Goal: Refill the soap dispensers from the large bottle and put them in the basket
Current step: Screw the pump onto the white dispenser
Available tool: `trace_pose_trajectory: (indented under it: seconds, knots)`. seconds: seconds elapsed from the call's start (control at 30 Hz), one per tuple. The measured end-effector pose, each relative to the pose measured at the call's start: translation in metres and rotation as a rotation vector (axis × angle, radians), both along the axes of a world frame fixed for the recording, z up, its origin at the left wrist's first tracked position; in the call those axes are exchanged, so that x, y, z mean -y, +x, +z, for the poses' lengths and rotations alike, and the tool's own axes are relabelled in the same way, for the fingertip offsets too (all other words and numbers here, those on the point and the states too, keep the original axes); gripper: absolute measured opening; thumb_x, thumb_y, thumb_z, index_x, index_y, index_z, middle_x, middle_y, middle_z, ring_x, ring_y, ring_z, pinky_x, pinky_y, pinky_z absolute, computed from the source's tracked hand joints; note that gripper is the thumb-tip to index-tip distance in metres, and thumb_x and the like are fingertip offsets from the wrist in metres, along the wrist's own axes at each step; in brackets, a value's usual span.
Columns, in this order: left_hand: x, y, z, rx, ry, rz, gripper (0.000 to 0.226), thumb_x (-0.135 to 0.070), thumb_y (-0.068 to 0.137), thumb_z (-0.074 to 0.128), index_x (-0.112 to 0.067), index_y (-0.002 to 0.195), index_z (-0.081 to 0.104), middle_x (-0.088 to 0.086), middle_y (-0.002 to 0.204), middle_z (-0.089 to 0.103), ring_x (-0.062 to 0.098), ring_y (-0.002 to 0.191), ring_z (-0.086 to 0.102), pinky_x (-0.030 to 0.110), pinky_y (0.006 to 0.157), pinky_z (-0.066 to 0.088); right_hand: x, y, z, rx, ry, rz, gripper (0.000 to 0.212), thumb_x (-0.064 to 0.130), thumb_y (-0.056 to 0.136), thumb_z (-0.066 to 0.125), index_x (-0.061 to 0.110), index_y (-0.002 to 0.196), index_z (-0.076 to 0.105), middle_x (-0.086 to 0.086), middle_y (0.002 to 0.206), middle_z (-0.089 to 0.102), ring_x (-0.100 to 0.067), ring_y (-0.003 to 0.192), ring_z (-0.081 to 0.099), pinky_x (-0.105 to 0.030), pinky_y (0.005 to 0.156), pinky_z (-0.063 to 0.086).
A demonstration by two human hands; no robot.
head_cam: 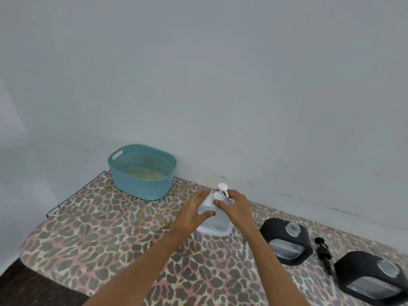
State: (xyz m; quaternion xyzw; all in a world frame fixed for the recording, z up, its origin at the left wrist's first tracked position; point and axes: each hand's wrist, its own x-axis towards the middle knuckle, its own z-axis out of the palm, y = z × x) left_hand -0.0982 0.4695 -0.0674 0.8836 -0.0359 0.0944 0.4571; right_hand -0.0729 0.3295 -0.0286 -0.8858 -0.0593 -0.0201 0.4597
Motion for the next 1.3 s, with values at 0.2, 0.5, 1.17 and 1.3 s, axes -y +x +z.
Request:
trace_pose_trajectory:
  seconds: [0.2,0.5,1.17,1.3]
  knots:
    - [-0.001,-0.001,-0.002,-0.007,0.007,-0.004,0.066,-0.029,0.082,0.066,-0.018,0.139,0.034,0.001,0.15,0.03,0.013,0.138,0.026,0.014,0.103,0.018,-0.011,-0.004,-0.005,0.085,0.087,-0.095,0.033,0.027,0.071,0.078,0.017,0.093,0.054,0.005,0.091,0.057,-0.012,0.087,0.053,-0.018,0.073,0.038]
    - [-0.001,0.0,-0.001,0.009,-0.013,-0.011,0.064,-0.027,0.082,0.066,-0.014,0.138,0.036,0.002,0.148,0.033,0.014,0.137,0.028,0.013,0.101,0.018,0.004,0.0,-0.001,0.003,-0.019,0.063,0.038,0.025,0.08,0.069,0.017,0.115,0.059,0.007,0.106,0.057,-0.006,0.091,0.049,-0.011,0.07,0.035]
    - [0.001,-0.005,0.002,0.034,-0.008,-0.015,0.065,-0.025,0.083,0.065,-0.017,0.14,0.034,0.001,0.149,0.032,0.013,0.138,0.027,0.021,0.108,0.022,-0.017,-0.016,0.003,0.088,0.01,-0.254,0.027,0.037,0.068,0.074,0.022,0.089,0.066,0.01,0.089,0.068,-0.012,0.091,0.061,-0.044,0.095,0.04]
    - [0.001,-0.005,0.003,0.026,-0.019,-0.019,0.065,-0.025,0.083,0.066,-0.017,0.14,0.035,0.0,0.149,0.031,0.012,0.138,0.026,0.023,0.11,0.022,-0.016,-0.017,0.003,0.068,0.02,-0.223,0.029,0.035,0.07,0.074,0.02,0.093,0.064,0.011,0.089,0.063,-0.01,0.09,0.059,-0.04,0.094,0.041]
